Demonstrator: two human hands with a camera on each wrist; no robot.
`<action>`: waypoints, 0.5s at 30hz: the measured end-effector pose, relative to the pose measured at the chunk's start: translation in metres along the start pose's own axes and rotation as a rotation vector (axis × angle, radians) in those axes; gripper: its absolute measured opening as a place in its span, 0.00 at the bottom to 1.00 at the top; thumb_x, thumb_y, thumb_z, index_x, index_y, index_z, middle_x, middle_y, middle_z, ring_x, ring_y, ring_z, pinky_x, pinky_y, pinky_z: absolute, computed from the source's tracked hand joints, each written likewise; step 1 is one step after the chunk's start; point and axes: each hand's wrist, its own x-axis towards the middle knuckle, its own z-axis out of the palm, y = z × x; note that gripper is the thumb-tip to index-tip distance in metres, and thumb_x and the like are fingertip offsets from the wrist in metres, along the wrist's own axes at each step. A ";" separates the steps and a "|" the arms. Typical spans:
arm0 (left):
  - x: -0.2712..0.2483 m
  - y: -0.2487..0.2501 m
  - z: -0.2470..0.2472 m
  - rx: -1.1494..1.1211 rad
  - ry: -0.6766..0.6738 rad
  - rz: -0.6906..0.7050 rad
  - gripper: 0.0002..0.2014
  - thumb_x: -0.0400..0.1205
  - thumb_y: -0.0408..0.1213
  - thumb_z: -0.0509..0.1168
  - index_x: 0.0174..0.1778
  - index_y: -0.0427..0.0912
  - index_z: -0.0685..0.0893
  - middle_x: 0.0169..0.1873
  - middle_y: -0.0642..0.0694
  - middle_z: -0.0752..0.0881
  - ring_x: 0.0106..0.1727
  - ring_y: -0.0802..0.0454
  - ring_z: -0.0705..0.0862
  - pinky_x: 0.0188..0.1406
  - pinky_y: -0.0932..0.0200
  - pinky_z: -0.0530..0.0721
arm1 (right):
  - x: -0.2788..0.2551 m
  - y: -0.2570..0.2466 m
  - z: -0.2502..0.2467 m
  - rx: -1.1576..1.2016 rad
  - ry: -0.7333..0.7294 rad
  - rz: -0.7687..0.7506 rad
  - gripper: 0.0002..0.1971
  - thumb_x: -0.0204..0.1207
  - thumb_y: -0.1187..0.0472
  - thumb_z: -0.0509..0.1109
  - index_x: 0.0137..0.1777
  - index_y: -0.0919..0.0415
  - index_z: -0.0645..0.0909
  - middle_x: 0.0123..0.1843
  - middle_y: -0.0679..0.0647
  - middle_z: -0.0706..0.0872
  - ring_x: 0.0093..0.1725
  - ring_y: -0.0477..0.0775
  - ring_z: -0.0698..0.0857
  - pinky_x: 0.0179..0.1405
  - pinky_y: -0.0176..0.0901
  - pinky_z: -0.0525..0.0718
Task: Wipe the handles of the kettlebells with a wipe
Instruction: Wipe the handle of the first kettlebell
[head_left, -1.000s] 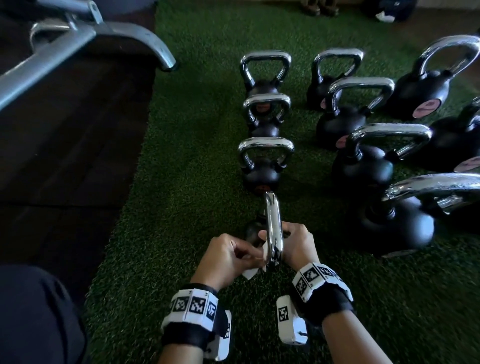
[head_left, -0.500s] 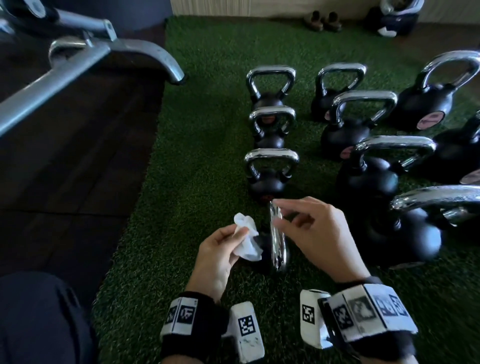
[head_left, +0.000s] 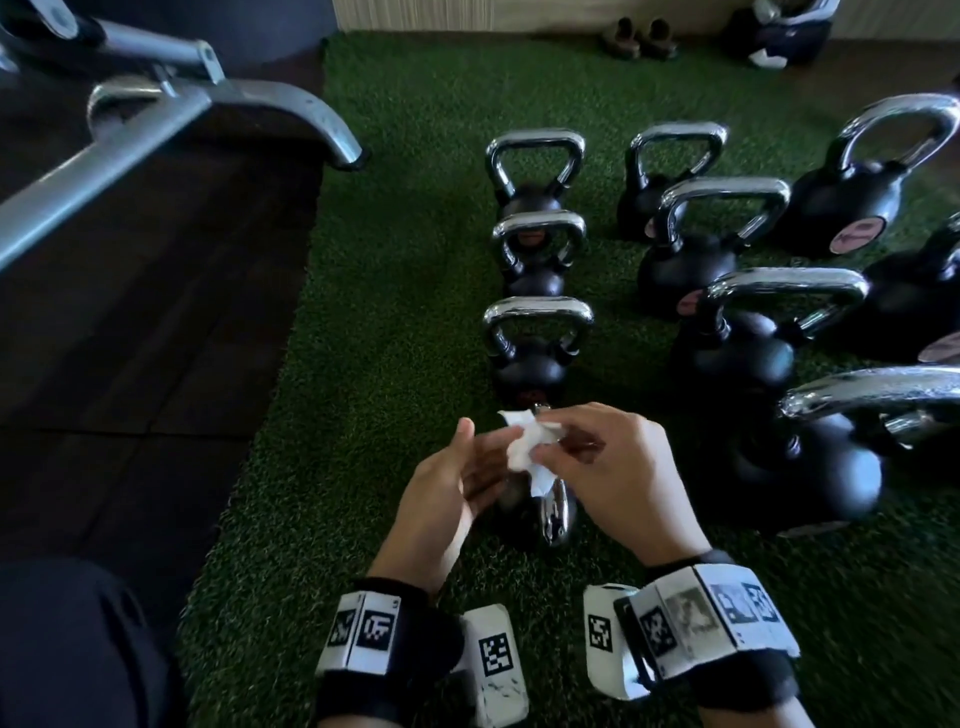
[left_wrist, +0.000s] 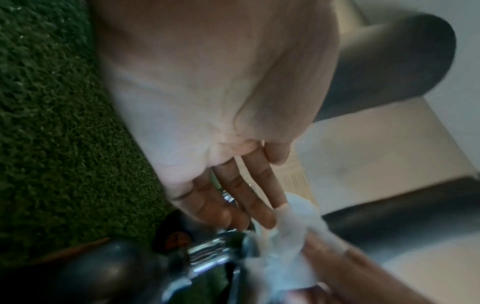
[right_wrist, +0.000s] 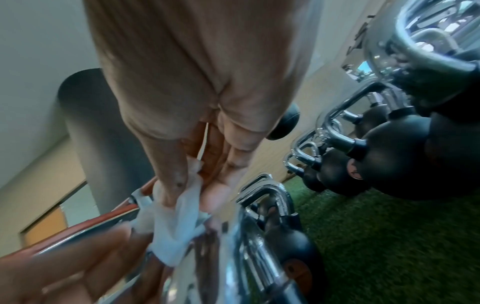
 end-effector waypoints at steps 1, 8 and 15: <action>0.005 -0.007 -0.005 0.139 0.018 0.037 0.17 0.94 0.43 0.54 0.70 0.47 0.87 0.55 0.50 0.93 0.55 0.56 0.90 0.57 0.59 0.82 | 0.000 0.005 -0.005 -0.012 0.042 0.036 0.13 0.69 0.62 0.86 0.53 0.51 0.94 0.45 0.39 0.92 0.45 0.34 0.89 0.48 0.28 0.86; 0.037 -0.092 -0.007 1.038 -0.228 0.260 0.69 0.64 0.43 0.87 0.91 0.54 0.42 0.89 0.57 0.49 0.89 0.57 0.50 0.88 0.56 0.54 | 0.003 0.045 -0.025 -0.144 0.108 0.330 0.06 0.73 0.61 0.81 0.49 0.52 0.92 0.36 0.39 0.87 0.40 0.35 0.85 0.37 0.18 0.75; 0.052 -0.111 0.005 0.969 0.005 0.532 0.51 0.71 0.53 0.79 0.86 0.37 0.64 0.80 0.47 0.72 0.82 0.51 0.70 0.83 0.47 0.70 | 0.017 0.061 0.014 -0.110 0.050 0.365 0.06 0.75 0.62 0.79 0.49 0.50 0.92 0.35 0.39 0.86 0.38 0.39 0.86 0.35 0.16 0.74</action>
